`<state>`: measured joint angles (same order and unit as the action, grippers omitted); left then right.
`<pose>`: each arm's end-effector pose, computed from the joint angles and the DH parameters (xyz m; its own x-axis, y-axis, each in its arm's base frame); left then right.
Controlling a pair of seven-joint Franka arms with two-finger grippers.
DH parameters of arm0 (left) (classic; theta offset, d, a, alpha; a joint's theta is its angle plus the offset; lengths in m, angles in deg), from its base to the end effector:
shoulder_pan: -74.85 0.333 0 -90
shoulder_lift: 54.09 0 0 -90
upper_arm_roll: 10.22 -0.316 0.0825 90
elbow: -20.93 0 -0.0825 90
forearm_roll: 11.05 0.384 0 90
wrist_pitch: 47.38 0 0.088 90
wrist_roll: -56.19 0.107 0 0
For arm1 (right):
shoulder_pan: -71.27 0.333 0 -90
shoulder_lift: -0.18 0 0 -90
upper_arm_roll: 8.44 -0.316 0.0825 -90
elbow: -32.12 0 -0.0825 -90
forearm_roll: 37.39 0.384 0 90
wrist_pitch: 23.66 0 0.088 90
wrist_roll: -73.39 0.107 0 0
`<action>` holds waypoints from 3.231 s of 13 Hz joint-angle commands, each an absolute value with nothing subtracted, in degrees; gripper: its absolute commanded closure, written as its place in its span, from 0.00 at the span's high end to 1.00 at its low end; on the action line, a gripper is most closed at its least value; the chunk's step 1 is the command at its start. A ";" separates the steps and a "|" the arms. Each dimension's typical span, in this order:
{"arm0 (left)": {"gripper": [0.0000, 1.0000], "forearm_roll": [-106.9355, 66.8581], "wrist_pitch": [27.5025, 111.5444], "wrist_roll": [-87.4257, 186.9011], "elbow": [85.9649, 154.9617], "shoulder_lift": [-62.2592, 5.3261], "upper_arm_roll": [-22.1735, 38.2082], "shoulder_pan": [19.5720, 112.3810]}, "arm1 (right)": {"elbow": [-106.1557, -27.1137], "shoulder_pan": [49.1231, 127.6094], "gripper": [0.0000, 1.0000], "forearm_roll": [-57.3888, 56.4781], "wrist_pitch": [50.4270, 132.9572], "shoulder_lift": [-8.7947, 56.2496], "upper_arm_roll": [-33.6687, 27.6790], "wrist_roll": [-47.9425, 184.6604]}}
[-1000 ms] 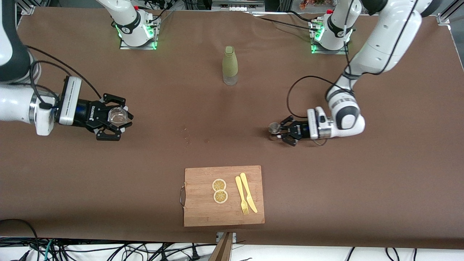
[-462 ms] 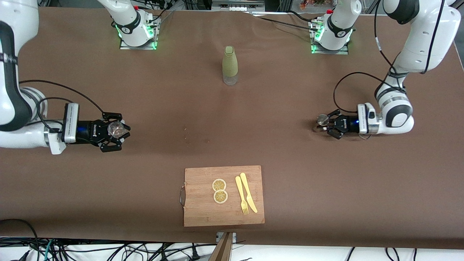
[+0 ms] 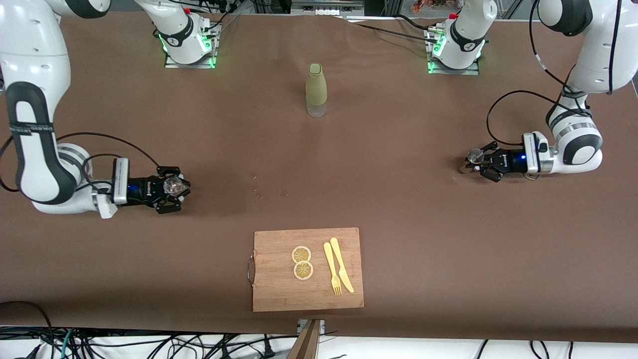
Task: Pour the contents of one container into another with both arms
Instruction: 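Carry the jigger back with the left gripper while the right gripper lowers the beaker, then open the left gripper on the jigger while the right gripper releases the beaker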
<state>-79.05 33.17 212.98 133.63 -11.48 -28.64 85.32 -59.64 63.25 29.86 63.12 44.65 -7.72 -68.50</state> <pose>0.4857 0.1479 0.1077 0.0713 -0.2107 0.9749 -0.9974 -0.0122 0.0704 0.6390 0.0071 0.1906 -0.0882 0.2220 0.9711 0.9801 0.1934 0.0448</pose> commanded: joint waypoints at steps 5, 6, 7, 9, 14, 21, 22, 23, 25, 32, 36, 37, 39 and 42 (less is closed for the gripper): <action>0.00 -76.09 26.72 223.08 127.37 -4.53 -32.89 87.07 | -63.15 61.69 0.23 30.90 64.23 49.21 -8.88 -79.26; 0.00 -76.09 26.37 223.79 126.75 -3.65 -33.16 87.07 | -63.15 61.60 0.23 30.90 64.23 49.91 -8.88 -80.41; 0.00 -76.09 25.58 224.40 125.70 -2.59 -33.25 87.07 | -63.15 61.43 0.23 30.90 64.23 50.62 -8.88 -80.94; 0.00 -76.17 25.13 224.85 124.56 -1.18 -33.42 87.15 | -63.15 60.99 0.23 30.73 64.49 51.76 -8.80 -81.65; 0.39 -76.35 25.13 225.82 121.14 1.20 -33.51 87.07 | -64.20 60.63 0.24 29.76 68.97 53.52 -8.36 -81.82; 1.00 -73.37 25.31 214.61 114.81 0.58 -34.83 87.16 | -64.12 60.20 0.34 29.76 68.97 54.32 -8.00 -81.65; 1.00 -70.93 25.48 209.26 113.49 0.06 -35.00 87.16 | -64.12 59.93 0.38 29.76 68.97 54.32 -7.92 -81.65; 1.00 -68.64 25.49 203.72 112.87 -0.56 -35.53 87.07 | -64.03 59.84 0.43 29.85 68.97 54.32 -7.92 -81.65; 1.00 -63.72 25.66 190.73 110.59 -2.93 -35.62 86.54 | -63.77 59.84 0.46 29.85 68.97 54.32 -7.66 -81.74; 1.00 -53.94 28.64 136.95 107.06 -13.99 -33.43 81.72 | -62.71 59.67 1.00 30.02 68.53 54.05 -6.78 -81.56; 1.00 -45.09 34.08 103.99 107.06 -24.62 -25.27 78.90 | -61.40 59.40 1.00 29.59 68.36 54.05 -4.93 -81.56; 1.00 -42.62 34.79 97.30 107.06 -26.91 -23.34 78.46 | -61.13 59.32 1.00 28.89 68.10 54.05 -3.97 -81.65; 1.00 -37.79 35.76 85.25 107.06 -30.69 -20.86 76.88 | -60.26 59.32 1.00 27.65 67.05 53.79 -2.48 -81.56; 1.00 -29.80 35.86 76.77 107.23 -37.71 -19.98 72.40 | -58.67 58.79 1.00 26.86 67.38 50.82 -1.07 -80.86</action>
